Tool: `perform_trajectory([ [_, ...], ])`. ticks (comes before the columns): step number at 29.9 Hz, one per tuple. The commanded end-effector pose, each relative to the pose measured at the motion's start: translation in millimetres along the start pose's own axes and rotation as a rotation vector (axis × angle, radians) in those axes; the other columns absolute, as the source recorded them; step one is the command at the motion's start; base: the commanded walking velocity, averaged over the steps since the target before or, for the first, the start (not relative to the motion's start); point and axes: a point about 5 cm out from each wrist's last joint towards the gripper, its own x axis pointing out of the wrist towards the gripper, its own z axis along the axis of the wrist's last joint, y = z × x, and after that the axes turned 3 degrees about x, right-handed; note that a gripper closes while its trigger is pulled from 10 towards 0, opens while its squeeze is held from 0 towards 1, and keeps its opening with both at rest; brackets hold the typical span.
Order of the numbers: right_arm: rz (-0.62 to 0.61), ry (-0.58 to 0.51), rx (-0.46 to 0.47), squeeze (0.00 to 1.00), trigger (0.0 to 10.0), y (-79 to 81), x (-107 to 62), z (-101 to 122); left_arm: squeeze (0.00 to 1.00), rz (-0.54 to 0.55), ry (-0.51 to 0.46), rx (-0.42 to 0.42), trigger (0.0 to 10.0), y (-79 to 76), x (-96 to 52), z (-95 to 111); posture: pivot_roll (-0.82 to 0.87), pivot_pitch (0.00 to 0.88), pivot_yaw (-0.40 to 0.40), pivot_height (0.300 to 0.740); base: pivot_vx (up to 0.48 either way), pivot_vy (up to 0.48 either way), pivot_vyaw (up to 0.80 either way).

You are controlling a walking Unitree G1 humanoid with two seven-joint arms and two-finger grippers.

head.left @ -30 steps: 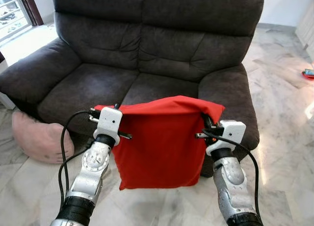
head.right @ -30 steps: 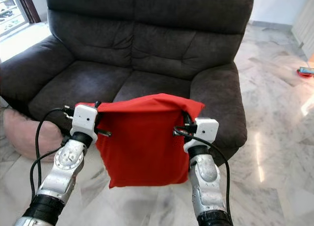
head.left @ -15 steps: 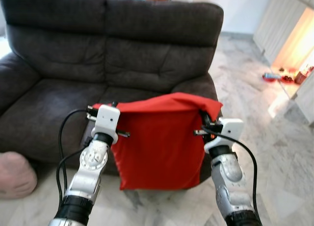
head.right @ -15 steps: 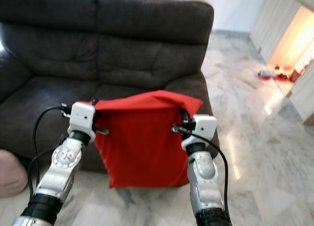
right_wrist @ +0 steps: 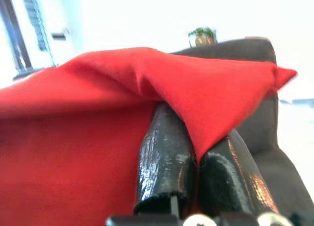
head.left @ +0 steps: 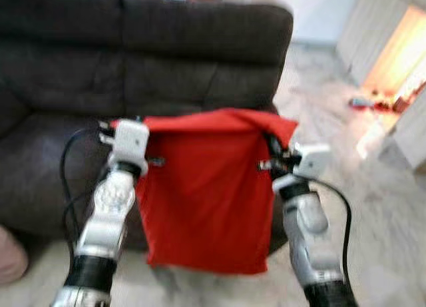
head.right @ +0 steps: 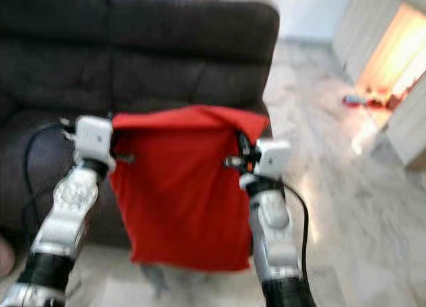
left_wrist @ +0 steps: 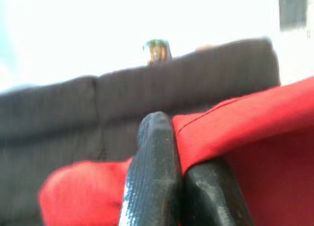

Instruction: Move the pillow to the sofa from floor

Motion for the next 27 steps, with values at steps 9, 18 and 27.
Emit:
perform_trajectory([
  [9, 0.091, -0.145, -0.007, 0.00, 10.0, 20.0, 18.1, 40.7, 0.00, 0.024, -0.215, 0.003, 10.0, 8.2, 22.6, 58.6, 0.07, 0.000, -0.060, 0.740, 0.350, 0.000, 0.00],
  [18, 0.129, -0.135, -0.003, 0.00, 10.0, 25.4, 18.5, 43.9, 0.00, 0.022, -0.211, 0.002, 10.0, 6.5, 22.3, 61.0, 0.07, 0.000, -0.066, 0.740, 0.352, 0.000, 0.00],
  [27, 0.189, -0.078, -0.032, 0.00, 10.0, 32.2, 14.6, 34.9, 0.00, 0.018, -0.195, 0.002, 10.0, 5.2, 20.9, 59.4, 0.08, 0.000, -0.074, 0.740, 0.355, 0.000, 0.42],
])
